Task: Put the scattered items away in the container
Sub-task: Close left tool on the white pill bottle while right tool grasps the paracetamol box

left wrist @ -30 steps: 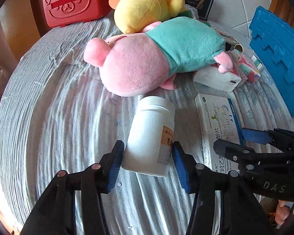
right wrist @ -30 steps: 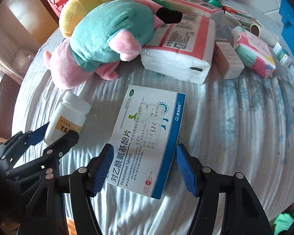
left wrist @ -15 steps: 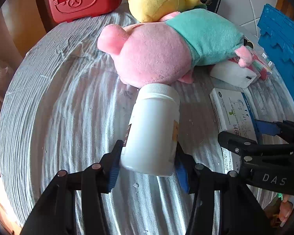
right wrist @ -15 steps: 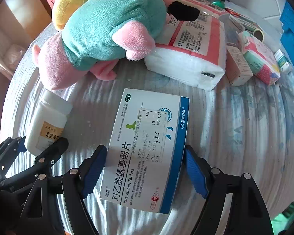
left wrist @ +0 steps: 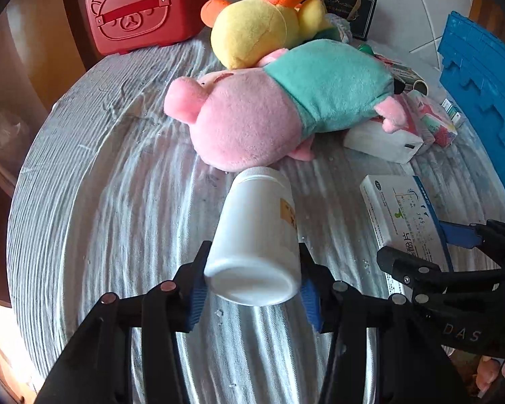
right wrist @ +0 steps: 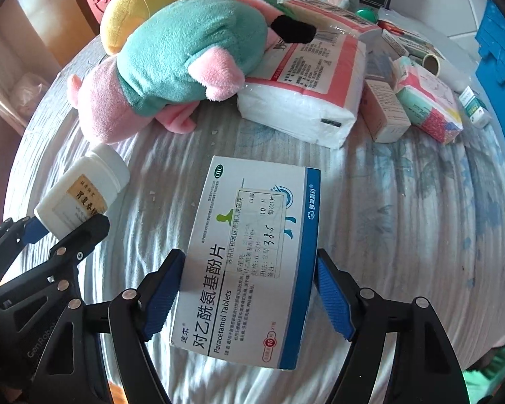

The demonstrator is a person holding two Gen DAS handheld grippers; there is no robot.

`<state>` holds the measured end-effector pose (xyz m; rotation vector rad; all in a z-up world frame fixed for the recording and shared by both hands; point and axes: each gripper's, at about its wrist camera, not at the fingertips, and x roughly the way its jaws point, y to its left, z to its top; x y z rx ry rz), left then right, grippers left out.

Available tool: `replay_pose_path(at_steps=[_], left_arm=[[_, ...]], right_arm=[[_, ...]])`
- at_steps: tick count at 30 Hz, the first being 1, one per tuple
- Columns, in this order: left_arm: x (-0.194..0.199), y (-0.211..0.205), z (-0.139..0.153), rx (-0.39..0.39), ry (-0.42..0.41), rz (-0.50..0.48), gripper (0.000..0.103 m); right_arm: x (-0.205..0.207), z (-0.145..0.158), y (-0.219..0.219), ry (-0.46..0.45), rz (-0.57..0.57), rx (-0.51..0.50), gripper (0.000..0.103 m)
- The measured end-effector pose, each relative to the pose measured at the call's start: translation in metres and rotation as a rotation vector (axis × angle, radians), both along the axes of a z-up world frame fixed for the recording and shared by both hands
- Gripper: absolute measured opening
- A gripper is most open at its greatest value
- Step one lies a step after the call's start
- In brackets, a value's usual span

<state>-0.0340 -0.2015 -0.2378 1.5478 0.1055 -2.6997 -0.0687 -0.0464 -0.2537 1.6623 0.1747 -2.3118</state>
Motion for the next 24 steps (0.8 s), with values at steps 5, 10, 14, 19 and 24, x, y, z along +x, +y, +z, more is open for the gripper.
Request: replay_pose_path(at_steps=[5, 10, 14, 19, 24], left_arm=[[0.003, 0.012, 0.027, 0.02, 0.051, -0.01, 0.046], [-0.001, 0.018, 0.044, 0.023, 0.084, -0.033, 0.046], [-0.004, 0.018, 0.032, 0.026, 0.05, -0.038, 0.046], [0.001, 0.02, 0.004, 0.017, -0.011, -0.041, 0.046], [0.007, 0.022, -0.011, 0.001, -0.029, -0.051, 0.046]], right_arm=[[0.009, 0.029, 0.013, 0.053, -0.015, -0.018, 0.075], [0.002, 0.056, 0.027, 0.075, -0.053, -0.05, 0.03], [-0.008, 0.047, 0.039, 0.039, -0.08, -0.032, 0.052], [0.007, 0.024, 0.026, -0.005, -0.031, 0.004, 0.078], [0.008, -0.012, 0.006, -0.063, 0.002, 0.046, 0.083]])
